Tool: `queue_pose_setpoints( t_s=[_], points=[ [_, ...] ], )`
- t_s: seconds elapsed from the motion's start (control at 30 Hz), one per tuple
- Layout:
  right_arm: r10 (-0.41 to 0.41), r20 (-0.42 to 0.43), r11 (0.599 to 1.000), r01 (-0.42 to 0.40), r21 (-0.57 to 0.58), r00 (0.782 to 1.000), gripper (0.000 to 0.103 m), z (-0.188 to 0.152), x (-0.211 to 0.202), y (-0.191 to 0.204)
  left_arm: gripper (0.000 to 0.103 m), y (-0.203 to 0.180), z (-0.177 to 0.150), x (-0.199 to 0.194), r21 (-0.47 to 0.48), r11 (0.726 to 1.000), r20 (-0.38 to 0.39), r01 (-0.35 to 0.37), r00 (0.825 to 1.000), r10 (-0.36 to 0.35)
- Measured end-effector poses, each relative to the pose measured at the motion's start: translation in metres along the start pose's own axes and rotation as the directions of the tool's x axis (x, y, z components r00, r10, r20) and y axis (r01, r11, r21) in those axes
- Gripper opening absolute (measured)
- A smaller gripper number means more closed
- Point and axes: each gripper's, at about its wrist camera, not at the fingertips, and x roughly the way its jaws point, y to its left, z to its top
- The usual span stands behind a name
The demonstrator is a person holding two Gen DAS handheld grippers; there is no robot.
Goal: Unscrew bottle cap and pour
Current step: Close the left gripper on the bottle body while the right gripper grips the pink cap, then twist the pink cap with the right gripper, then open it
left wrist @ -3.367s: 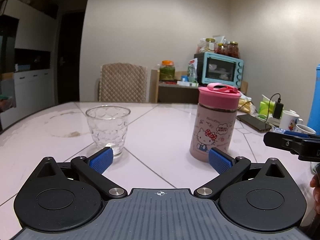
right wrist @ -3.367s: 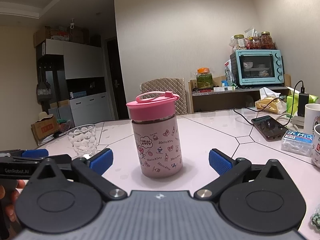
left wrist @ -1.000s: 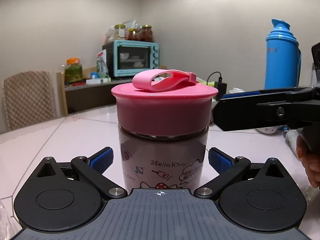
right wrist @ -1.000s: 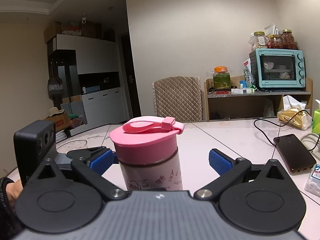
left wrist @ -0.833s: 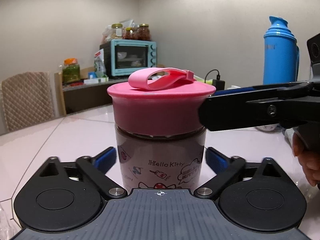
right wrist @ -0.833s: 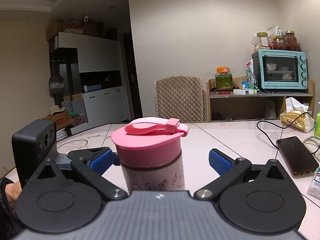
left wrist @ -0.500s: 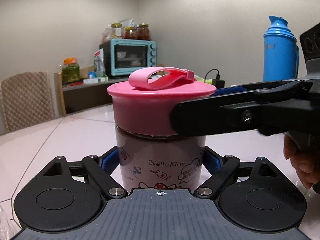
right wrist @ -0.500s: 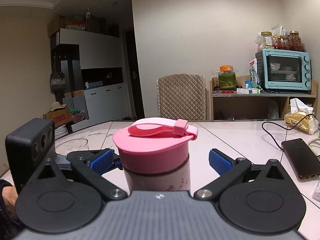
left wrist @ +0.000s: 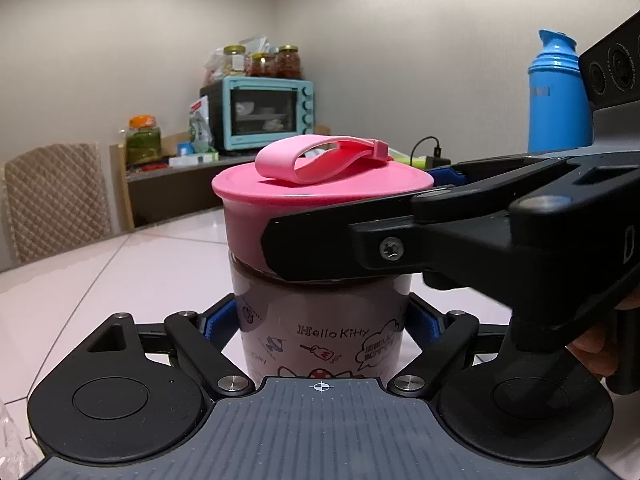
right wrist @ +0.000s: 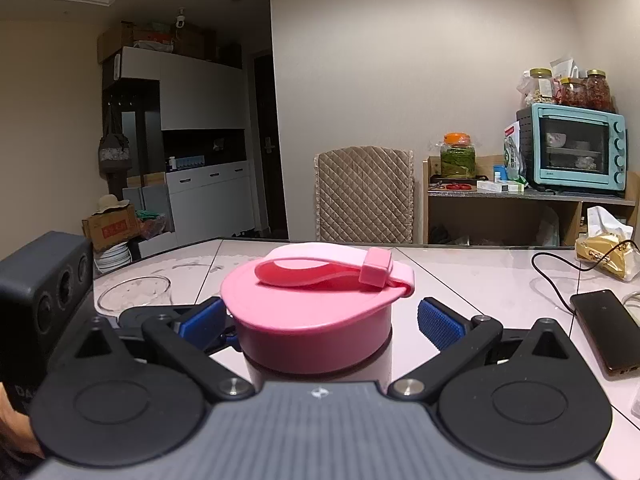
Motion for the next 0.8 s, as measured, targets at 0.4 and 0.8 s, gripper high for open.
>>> queue_pose_setpoints(
  t_s=[0.4, 0.8],
  points=[
    [0.021, -0.002, 1.0, -0.021, -0.021, 1.0, 0.095, 0.001, 0.003, 0.013, 0.089, 0.004, 0.002, -0.013, -0.003, 1.0, 0.01, -0.031, 0.999, 0.031],
    [0.048, -0.006, 0.998, -0.048, -0.044, 0.999, 0.085, 0.002, 0.008, 0.027, 0.089, 0.012, -0.002, -0.022, -0.014, 0.998, 0.008, -0.068, 0.998, 0.068]
  ],
)
